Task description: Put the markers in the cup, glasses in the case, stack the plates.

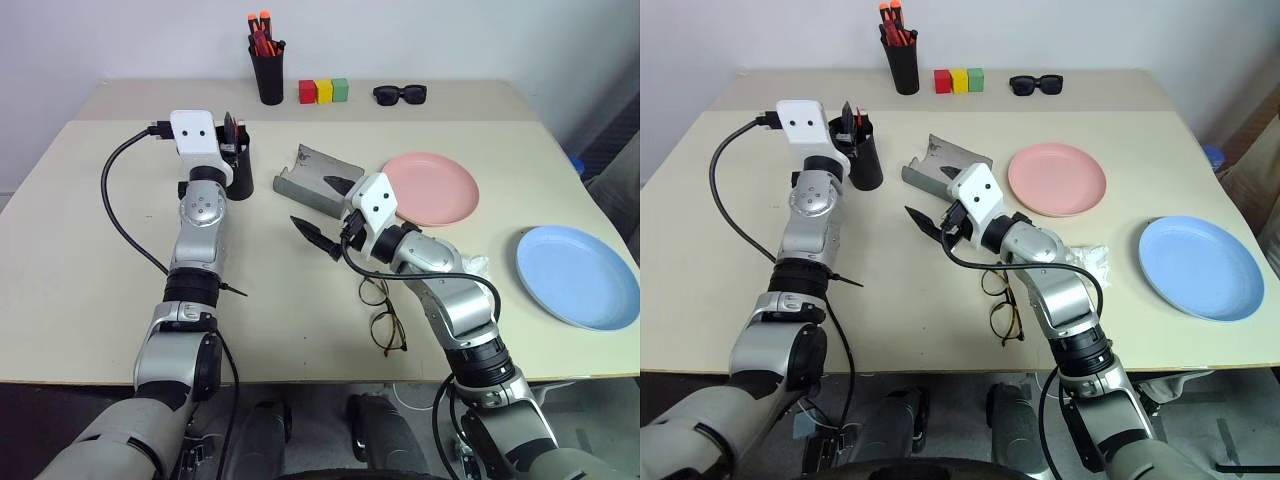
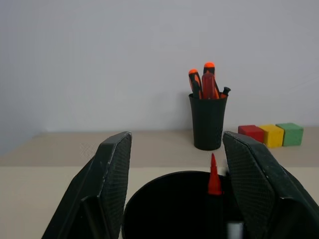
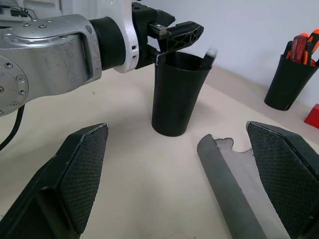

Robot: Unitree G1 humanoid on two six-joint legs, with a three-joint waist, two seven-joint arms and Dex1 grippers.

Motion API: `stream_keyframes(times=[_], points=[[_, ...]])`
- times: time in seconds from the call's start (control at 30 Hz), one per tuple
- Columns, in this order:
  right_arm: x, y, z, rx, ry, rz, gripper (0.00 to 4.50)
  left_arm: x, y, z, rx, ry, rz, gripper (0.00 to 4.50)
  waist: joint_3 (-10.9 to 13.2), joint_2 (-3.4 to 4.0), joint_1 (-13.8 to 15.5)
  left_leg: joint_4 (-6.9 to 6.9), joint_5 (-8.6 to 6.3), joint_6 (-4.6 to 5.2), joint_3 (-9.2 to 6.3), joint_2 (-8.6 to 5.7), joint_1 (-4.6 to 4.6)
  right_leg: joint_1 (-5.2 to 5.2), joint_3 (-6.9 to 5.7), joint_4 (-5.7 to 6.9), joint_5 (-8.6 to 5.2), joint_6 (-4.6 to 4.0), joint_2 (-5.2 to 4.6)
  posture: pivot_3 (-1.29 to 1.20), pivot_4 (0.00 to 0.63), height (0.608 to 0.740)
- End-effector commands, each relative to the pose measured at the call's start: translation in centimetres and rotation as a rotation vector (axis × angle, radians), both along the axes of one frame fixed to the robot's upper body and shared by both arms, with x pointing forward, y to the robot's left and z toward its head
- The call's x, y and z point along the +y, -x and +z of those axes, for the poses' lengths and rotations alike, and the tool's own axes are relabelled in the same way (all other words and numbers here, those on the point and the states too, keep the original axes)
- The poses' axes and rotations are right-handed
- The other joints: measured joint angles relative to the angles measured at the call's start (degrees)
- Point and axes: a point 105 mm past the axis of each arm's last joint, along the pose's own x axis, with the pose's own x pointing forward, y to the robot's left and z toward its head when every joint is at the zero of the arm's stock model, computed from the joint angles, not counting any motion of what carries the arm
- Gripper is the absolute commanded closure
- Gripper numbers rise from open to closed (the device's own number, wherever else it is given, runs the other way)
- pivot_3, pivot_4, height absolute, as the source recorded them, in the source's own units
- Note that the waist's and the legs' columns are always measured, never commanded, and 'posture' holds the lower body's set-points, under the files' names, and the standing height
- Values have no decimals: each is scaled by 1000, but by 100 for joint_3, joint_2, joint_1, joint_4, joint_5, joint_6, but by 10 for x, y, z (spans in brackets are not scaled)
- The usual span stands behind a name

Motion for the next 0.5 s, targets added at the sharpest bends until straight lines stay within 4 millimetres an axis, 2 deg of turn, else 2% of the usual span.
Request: stream_keyframes(times=[0.03, 0.1, 0.2, 0.3, 0.33, 0.5], points=[[2, 4, 12, -37, -23, 17, 0, -3, 7, 24, -89, 25, -22, 1500, 0, 0, -1, 0, 0, 0, 0, 0, 0, 0, 0, 0, 0, 0, 0, 0, 150, 740], [-1, 4, 12, -38, -19, 13, 0, -14, 10, 35, -123, 30, -89, 1500, 0, 0, -1, 0, 0, 0, 0, 0, 0, 0, 0, 0, 0, 0, 0, 0, 150, 740], [-10, 3, 13, -44, -2, 0, 0, -51, 21, 47, -138, -15, -331, 1500, 0, 0, 6, 0, 0, 0, 0, 0, 0, 0, 0, 0, 0, 0, 0, 0, 150, 740], [-25, 0, 16, -52, 24, -26, 0, -86, 30, 35, -15, -159, -571, 691, 0, 0, 2, 1, 0, 0, 1, -2, -1, 3, 0, -1, 0, 0, -1, 0, 150, 740], [-30, -1, 16, -54, 34, -33, 0, -92, 31, 30, 28, -199, -609, 150, 0, 1, 0, 1, 0, 0, 2, -2, 0, 3, 1, -1, 0, 0, -1, 0, 150, 740], [-51, 1, 14, -49, 94, -50, 0, -106, 23, -6, 317, -361, -782, 64, 0, 2, -57, -1, 0, 1, 1, 1, 6, 3, 2, 1, -1, -1, 7, 0, 150, 740]])
